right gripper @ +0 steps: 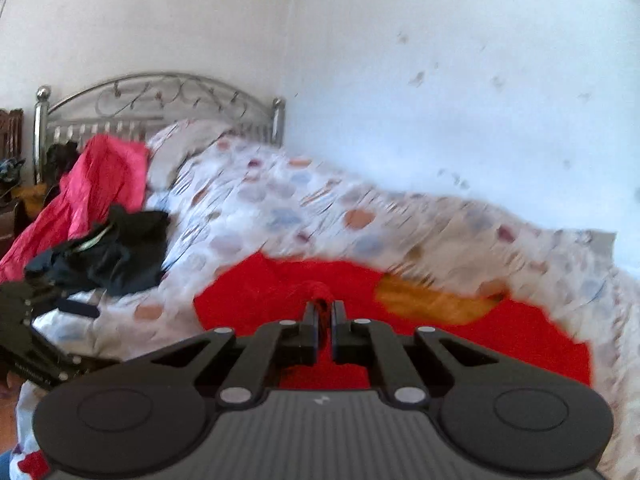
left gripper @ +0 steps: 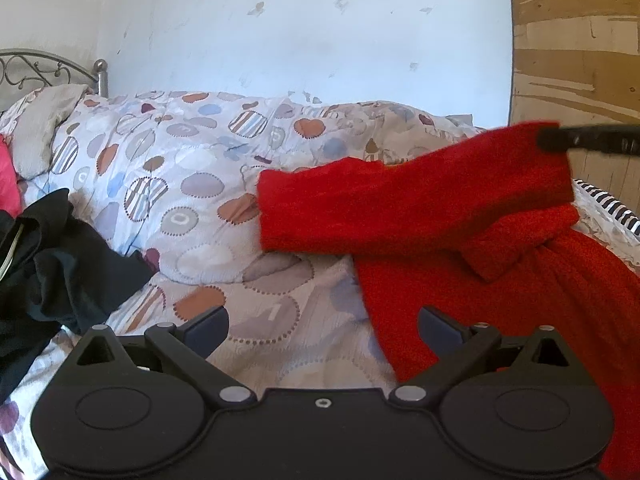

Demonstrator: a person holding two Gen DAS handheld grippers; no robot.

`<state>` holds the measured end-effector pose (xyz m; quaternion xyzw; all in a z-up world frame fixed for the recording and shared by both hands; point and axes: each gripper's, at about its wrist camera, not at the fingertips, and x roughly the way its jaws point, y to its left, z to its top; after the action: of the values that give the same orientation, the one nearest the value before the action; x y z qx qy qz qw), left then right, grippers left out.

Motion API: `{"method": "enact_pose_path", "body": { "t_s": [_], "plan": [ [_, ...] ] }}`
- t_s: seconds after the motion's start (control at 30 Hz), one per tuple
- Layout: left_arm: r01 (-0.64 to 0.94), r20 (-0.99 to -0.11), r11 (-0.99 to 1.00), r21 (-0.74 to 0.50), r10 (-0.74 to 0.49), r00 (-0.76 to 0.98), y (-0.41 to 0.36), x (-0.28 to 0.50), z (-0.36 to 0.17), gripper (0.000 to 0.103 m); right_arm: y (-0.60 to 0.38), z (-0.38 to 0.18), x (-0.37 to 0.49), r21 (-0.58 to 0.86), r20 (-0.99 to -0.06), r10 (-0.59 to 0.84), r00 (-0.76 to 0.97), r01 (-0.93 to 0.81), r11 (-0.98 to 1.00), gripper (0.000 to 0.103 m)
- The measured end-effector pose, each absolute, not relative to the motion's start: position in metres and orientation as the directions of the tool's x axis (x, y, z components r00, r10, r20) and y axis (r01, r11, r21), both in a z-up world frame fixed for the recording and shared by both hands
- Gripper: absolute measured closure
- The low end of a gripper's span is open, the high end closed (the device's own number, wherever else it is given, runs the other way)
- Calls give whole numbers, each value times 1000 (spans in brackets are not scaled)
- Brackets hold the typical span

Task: Fold small clothes

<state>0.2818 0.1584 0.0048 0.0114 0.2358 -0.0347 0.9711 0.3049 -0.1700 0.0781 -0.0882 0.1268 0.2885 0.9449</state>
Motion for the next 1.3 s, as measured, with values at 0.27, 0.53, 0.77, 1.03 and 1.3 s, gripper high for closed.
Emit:
{"method": "enact_pose_path", "body": {
  "t_s": [0.27,0.53,0.77,1.03,1.3],
  "plan": [
    [57,-472,998,-20,-60,880,154,304,1,2,-229,49,363,125,-432,456,778,-449,885,96],
    [-41,-451,999,-27,25,892,156,361,12,1,-241,21,373,139,-471,345,812,-318,938,46],
    [-189,-462,981,-35,152,874,162,434,12,1,-217,20,369,96,-441,383,812,-382,919,26],
    [-246,-567,968,-45,178,804,169,457,-27,0,-211,-20,366,4,-547,274,791,-325,946,16],
    [-287,-461,953,-96,213,861,179,453,-7,1,-220,-21,368,55,-550,295,781,-318,946,11]
  ]
}}
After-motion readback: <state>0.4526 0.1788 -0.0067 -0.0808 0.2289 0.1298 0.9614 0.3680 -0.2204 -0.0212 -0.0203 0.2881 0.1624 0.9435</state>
